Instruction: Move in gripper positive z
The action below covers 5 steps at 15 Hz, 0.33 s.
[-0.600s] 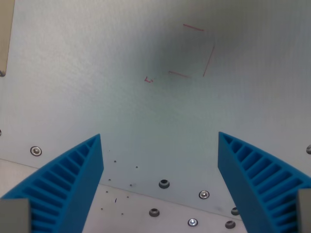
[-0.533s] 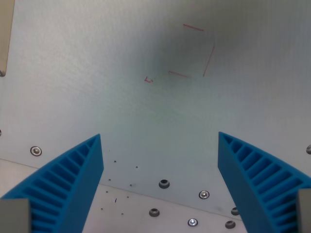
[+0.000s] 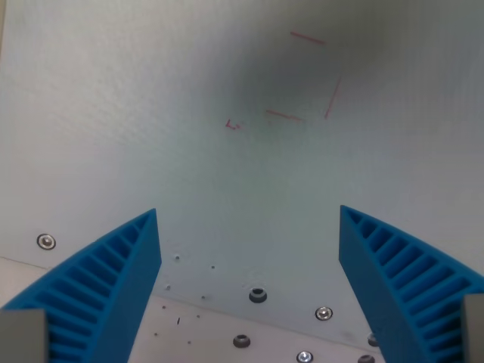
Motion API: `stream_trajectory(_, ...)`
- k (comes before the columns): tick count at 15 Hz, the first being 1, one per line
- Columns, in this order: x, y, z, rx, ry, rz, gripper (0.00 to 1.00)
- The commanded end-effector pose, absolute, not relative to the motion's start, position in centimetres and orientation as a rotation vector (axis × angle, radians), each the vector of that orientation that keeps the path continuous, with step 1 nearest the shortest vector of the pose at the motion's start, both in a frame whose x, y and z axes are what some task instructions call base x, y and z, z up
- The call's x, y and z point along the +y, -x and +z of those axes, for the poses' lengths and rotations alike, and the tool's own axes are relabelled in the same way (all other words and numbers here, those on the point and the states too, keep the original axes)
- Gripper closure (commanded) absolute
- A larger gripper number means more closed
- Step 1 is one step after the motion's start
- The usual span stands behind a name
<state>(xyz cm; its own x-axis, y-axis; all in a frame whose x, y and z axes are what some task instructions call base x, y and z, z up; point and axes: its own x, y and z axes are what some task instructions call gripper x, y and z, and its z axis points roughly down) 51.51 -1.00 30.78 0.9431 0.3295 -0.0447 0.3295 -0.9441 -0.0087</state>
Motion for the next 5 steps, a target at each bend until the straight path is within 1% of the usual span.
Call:
stream_trajectory(1, -1.0, -51.1, 29.6, -0.525, 3.101, 0.005, 0.0)
stream_trajectory(5, -1.0, -51.1, 27.6, -0.525, 3.101, 0.005, 0.0)
